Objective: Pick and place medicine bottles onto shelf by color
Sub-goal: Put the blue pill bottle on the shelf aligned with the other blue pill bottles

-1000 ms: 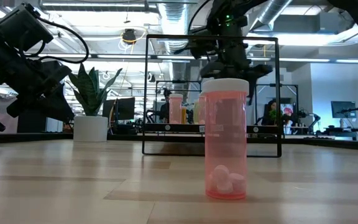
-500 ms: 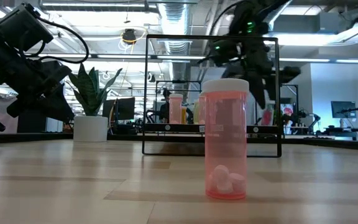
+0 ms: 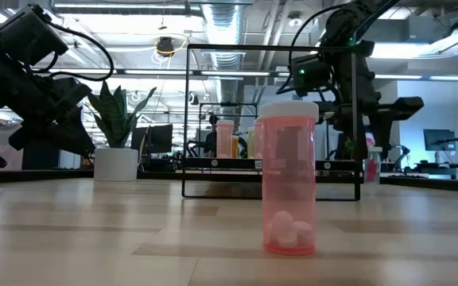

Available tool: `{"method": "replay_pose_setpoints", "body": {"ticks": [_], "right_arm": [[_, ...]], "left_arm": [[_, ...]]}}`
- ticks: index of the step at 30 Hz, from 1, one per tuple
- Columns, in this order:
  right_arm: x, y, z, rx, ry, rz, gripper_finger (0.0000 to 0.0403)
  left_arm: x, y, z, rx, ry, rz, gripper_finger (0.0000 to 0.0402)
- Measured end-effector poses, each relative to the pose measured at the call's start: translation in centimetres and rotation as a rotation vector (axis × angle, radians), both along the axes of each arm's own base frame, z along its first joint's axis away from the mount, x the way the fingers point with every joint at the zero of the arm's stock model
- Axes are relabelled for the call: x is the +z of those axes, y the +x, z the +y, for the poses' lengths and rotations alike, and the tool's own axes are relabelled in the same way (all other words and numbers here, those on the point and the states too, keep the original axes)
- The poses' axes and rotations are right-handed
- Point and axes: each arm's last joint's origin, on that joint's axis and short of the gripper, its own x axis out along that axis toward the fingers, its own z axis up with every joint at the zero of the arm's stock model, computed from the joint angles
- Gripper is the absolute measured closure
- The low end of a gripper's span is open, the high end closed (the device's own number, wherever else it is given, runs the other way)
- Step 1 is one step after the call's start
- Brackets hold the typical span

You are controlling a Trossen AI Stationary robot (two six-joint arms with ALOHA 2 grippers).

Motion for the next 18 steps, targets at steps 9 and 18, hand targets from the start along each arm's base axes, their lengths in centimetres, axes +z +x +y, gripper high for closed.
{"method": "replay_pose_setpoints", "body": {"ticks": [9,18], "right_arm": [[-0.42,0.19,0.1,0.003,-0.002,-0.03,0.0269],[-0.44,0.5,0.74,0.008,-0.025,-0.023,0.0267]], "left_arm": [[0.0,0.0,0.0,0.0,0.0,0.0,0.031],[0.0,0.0,0.0,0.0,0.0,0.0,0.031]]}}
